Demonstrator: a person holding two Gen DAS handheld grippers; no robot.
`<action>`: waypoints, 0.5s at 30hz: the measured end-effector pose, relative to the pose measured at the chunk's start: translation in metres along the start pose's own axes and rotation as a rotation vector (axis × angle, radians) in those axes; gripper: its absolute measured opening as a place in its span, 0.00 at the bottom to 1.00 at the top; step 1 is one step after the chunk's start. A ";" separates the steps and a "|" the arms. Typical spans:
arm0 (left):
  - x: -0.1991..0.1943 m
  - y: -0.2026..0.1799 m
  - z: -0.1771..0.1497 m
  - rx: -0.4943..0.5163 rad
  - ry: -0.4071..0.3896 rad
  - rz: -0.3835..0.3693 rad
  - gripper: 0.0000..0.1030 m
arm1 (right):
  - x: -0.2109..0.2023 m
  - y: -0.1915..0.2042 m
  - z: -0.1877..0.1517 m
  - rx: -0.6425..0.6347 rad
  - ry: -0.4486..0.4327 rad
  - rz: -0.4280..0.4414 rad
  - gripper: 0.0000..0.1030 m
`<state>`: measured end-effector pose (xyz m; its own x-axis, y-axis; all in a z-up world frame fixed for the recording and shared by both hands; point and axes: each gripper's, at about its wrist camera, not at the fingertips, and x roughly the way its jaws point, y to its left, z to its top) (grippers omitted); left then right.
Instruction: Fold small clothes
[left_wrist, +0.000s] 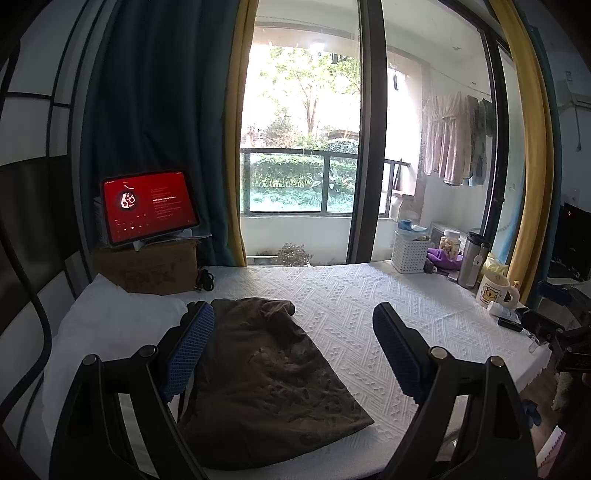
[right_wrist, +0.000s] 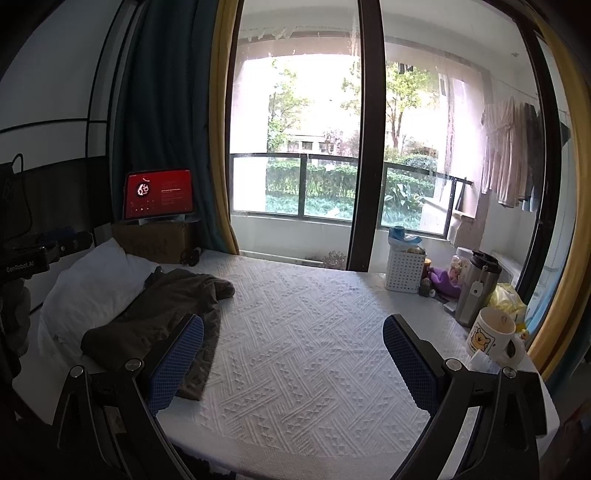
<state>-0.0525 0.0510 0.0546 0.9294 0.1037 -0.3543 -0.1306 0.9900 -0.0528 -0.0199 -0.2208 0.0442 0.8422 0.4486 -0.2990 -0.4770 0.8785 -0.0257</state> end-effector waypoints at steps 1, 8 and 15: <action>0.000 0.000 0.000 0.000 0.000 0.000 0.85 | 0.000 0.000 0.000 0.000 0.000 0.000 0.96; 0.000 -0.001 0.000 0.001 0.002 -0.002 0.85 | 0.001 -0.002 -0.002 0.003 0.004 -0.003 0.96; 0.000 -0.003 -0.002 0.009 0.003 -0.009 0.85 | 0.002 -0.003 -0.004 0.006 0.006 -0.007 0.96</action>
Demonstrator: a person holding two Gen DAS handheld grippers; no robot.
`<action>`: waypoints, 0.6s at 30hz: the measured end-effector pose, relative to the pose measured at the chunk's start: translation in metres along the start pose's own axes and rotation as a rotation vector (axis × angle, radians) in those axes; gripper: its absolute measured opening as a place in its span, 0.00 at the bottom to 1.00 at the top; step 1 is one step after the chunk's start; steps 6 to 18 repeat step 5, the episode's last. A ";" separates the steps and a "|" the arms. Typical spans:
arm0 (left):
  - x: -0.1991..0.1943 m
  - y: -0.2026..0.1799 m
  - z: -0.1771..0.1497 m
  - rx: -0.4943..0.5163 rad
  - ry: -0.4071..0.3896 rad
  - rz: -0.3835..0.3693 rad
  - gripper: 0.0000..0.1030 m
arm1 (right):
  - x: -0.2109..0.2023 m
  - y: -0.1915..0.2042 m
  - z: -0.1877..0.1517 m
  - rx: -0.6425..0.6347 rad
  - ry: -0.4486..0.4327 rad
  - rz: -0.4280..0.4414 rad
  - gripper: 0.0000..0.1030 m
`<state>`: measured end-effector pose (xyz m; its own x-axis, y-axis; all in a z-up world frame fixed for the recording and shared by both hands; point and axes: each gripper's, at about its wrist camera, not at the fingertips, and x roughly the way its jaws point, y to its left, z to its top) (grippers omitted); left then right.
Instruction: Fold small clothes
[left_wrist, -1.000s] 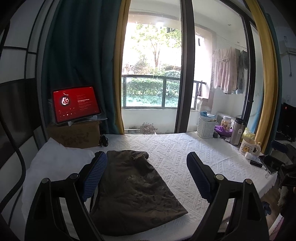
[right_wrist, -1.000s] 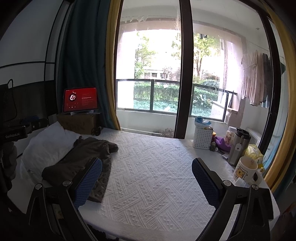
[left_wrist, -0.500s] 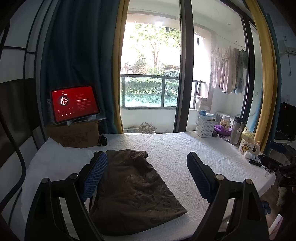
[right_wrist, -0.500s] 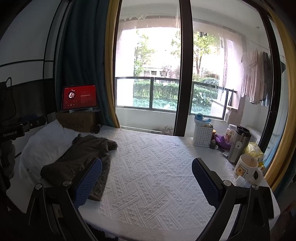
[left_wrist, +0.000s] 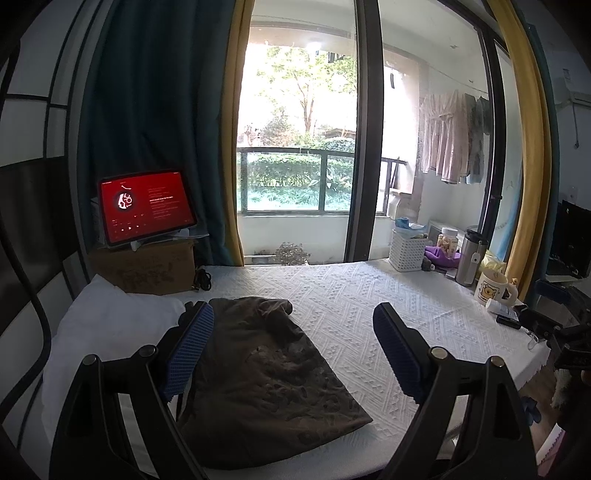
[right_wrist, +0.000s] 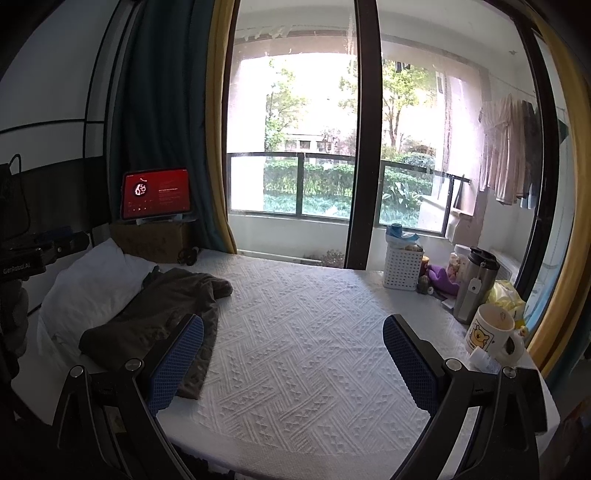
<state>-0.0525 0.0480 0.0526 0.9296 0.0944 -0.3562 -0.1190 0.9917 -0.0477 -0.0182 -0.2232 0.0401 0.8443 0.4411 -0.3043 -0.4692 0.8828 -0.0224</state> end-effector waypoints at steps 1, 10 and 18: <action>0.000 0.000 0.000 0.000 0.000 -0.003 0.85 | 0.000 0.000 0.000 0.000 0.002 -0.002 0.96; 0.001 -0.001 -0.002 0.014 -0.008 -0.020 0.85 | 0.004 0.001 0.000 0.000 0.008 -0.004 0.96; 0.001 -0.001 -0.002 0.014 -0.008 -0.020 0.85 | 0.004 0.001 0.000 0.000 0.008 -0.004 0.96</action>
